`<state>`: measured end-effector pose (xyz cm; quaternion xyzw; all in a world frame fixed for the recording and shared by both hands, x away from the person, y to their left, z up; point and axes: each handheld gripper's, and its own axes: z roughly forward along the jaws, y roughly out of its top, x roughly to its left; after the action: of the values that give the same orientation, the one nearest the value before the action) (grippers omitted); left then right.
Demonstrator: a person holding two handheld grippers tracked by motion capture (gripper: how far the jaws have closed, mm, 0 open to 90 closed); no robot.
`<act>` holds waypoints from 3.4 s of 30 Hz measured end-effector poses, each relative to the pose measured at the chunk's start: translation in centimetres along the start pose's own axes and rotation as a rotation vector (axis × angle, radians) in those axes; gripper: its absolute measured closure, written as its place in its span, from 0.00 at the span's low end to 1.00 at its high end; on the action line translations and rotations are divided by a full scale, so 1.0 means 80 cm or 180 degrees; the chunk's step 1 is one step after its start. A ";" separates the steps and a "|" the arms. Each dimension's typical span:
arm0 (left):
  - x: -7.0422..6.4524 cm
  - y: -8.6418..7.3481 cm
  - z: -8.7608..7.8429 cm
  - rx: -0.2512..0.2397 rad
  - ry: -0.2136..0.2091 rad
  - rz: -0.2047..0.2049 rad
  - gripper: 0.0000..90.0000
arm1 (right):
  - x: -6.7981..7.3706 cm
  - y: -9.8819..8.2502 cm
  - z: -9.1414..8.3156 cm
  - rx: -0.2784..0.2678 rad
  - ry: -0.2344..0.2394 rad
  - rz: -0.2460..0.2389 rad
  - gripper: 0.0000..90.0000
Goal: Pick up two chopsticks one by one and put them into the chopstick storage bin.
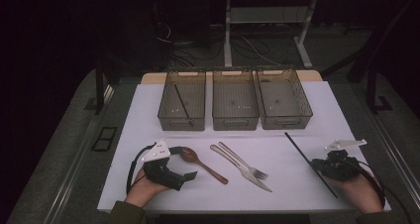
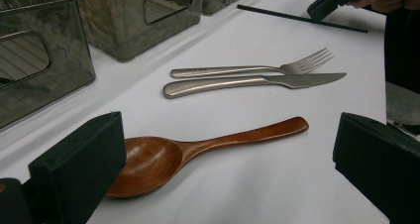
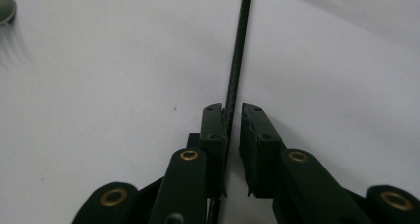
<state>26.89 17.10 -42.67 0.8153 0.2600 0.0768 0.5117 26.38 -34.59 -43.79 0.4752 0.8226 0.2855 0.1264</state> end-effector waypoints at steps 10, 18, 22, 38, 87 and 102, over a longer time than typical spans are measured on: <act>-0.001 0.000 0.001 0.0031 -0.0008 0.0017 0.00 | 0.002 -0.001 0.004 0.0016 -0.0003 -0.0018 0.92; -0.002 0.000 0.003 0.0043 -0.0020 0.0025 0.00 | 0.004 0.001 0.004 0.0060 -0.0032 -0.0073 0.95; -0.002 0.000 0.002 0.0047 -0.0026 0.0025 0.00 | 0.004 0.002 0.004 0.0070 -0.0031 -0.0128 0.95; -0.003 0.000 0.004 0.0063 -0.0039 0.0043 0.00 | 0.001 0.001 0.005 0.0062 0.0024 -0.0141 0.95; -0.002 0.000 0.004 0.0059 -0.0025 0.0031 0.00 | 0.027 0.058 -0.024 -0.0725 0.0745 -0.0274 0.95; -0.002 0.000 0.005 0.0049 -0.0032 0.0019 0.00 | 0.047 0.103 -0.015 -0.0840 0.0815 -0.0344 0.95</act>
<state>26.88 16.69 -42.83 0.8203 0.2556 0.0723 0.5065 29.69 -28.62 -37.75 0.3694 0.8117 0.4419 0.0971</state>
